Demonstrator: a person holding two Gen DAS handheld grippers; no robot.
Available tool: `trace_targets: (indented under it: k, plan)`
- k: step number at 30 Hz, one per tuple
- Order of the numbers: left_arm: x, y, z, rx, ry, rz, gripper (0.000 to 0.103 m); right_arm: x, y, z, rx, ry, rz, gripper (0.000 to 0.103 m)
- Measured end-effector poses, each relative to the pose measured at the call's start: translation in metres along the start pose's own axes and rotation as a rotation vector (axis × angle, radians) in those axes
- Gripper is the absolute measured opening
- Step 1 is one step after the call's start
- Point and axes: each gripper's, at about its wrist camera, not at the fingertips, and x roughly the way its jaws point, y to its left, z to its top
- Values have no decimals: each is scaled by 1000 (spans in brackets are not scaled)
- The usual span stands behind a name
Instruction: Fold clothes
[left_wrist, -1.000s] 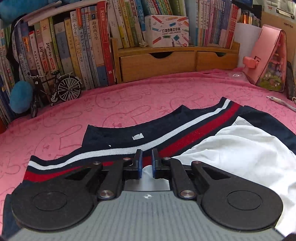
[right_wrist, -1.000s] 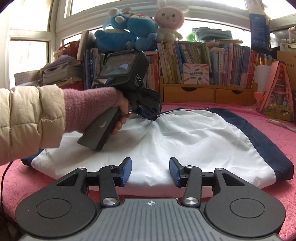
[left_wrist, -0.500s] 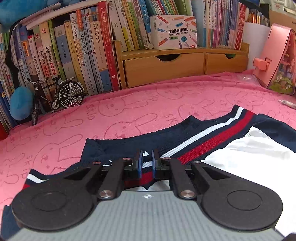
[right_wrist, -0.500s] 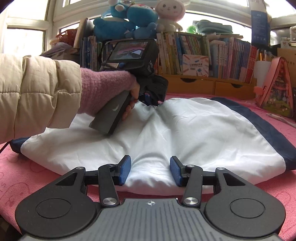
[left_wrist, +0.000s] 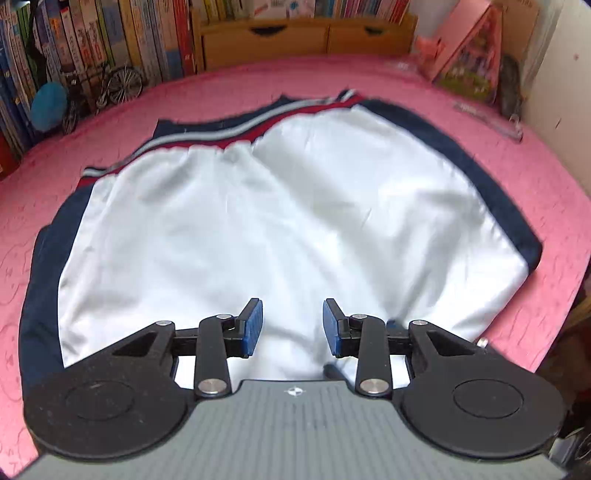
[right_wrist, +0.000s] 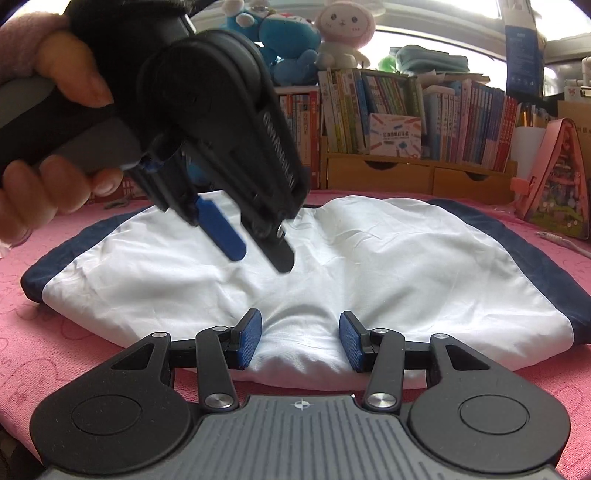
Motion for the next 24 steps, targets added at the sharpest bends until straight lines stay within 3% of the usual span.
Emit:
trace_targets:
  k: [7,18,24]
  plan:
    - [4,-1,2,-12,-18,49,39,0,-1,1,-2,4,7,47]
    - [12,4,6,-58,-33,71,63,-1,-2,0,-7,0,8,47]
    - [13,2,8,-68,-39,83,66,-1,-1,0,-8,1,5,47]
